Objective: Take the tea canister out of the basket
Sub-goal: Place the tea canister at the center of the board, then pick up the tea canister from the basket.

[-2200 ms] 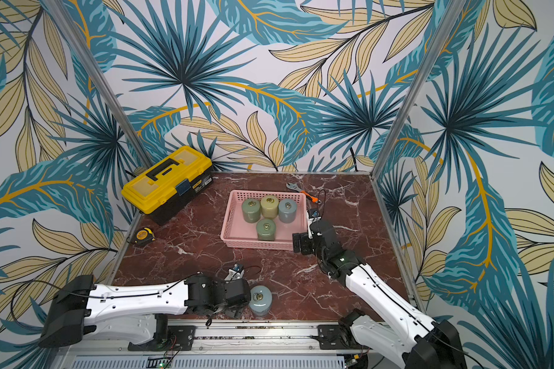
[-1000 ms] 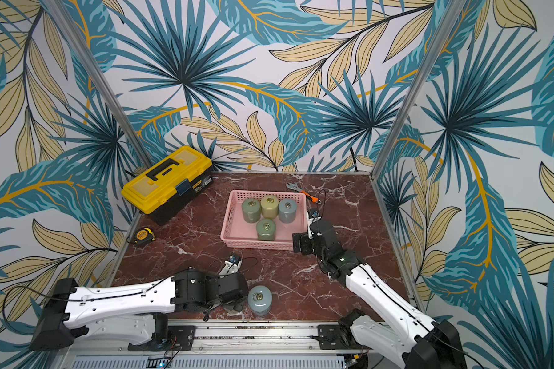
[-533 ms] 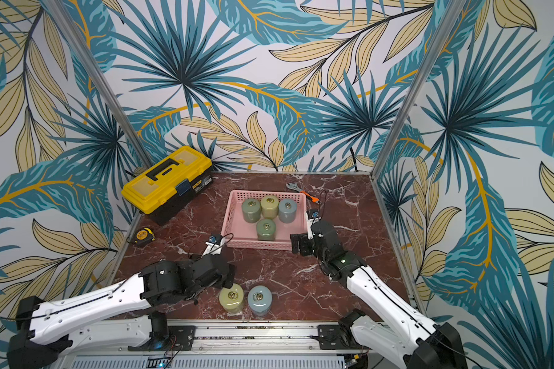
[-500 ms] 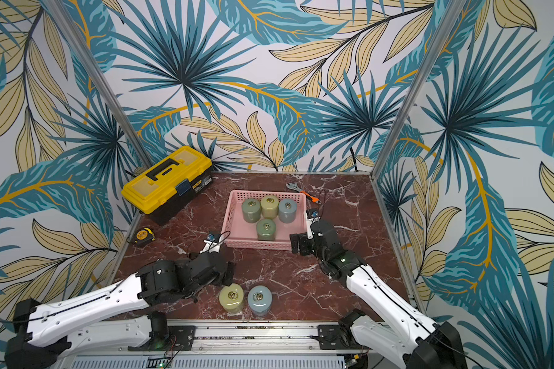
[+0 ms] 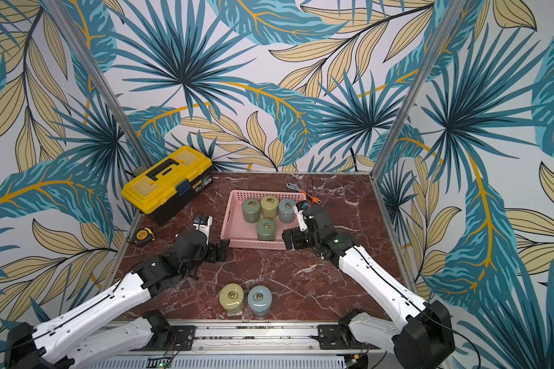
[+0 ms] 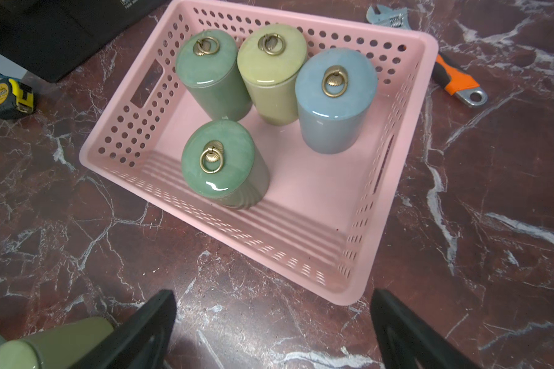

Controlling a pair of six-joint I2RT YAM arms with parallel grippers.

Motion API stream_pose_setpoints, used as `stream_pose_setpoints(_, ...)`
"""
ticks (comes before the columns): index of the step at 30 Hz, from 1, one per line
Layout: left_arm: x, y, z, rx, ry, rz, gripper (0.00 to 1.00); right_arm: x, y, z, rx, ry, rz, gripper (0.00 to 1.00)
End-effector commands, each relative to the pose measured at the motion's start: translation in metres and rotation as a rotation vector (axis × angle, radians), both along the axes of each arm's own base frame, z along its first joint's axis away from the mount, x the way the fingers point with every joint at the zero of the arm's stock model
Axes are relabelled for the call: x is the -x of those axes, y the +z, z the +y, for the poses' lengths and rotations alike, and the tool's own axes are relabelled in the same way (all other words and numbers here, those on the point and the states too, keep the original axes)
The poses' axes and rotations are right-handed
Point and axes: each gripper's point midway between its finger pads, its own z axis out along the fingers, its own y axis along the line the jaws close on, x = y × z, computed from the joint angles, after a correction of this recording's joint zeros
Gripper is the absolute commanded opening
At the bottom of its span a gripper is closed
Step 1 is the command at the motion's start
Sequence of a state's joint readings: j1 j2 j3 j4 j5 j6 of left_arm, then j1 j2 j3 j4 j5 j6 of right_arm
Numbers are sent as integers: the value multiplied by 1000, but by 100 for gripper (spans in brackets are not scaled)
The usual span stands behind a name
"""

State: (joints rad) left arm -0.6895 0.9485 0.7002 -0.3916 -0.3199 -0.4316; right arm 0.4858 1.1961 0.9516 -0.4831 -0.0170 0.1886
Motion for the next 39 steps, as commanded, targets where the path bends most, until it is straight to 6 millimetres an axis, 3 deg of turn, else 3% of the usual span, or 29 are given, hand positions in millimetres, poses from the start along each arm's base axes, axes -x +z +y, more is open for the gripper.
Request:
stream_pose_setpoints(1,-18,8,-5,73,-40,-92,100,5,-9,5,29,22,81,99)
stream_pose_setpoints(8,-34,-2,23,56,5,-183,100,-7,-15,22,90,33,127,99)
stream_pose_setpoints(13,-30,-8,34,46,25,-225,100,-15,-20,37,118,48,147,99)
stream_pose_setpoints(26,-22,-3,38,59,18,-263,100,-42,-35,77,167,71,174,99)
stream_pose_setpoints(39,-22,-1,41,47,25,-272,100,-64,-57,93,206,65,206,99)
